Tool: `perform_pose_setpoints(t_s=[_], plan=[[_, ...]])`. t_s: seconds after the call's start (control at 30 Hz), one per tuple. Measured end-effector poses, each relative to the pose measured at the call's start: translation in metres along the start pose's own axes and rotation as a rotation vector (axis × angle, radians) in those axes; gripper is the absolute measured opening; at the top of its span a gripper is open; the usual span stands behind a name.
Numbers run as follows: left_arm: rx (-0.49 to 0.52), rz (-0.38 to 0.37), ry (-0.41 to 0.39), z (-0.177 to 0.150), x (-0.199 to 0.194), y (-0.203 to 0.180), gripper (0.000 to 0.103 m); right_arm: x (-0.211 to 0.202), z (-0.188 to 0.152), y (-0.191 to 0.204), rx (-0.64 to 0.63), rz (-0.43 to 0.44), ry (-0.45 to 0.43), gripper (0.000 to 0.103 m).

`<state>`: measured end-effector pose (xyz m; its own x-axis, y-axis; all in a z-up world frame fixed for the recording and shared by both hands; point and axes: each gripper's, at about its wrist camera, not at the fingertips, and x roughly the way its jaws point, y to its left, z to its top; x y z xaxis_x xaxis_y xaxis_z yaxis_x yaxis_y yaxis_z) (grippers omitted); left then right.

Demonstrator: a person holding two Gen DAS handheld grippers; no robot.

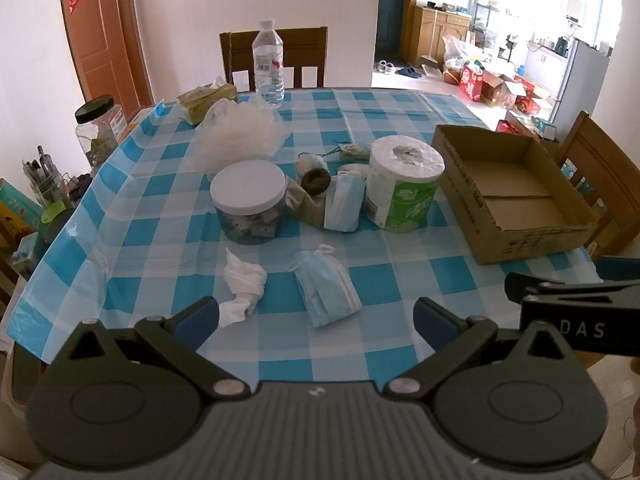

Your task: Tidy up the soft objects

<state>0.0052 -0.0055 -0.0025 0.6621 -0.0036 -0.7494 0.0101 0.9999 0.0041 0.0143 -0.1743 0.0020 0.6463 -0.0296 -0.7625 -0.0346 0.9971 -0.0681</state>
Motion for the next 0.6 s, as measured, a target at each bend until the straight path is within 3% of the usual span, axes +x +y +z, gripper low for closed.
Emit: perform_pose_setpoints(t_s=[0.6], plan=[[-0.002,0.0,0.001,-0.0002,0.0,0.0009,0.102,0.0026,0.0011,0.0018,0.004,-0.003,-0.001,0.103]])
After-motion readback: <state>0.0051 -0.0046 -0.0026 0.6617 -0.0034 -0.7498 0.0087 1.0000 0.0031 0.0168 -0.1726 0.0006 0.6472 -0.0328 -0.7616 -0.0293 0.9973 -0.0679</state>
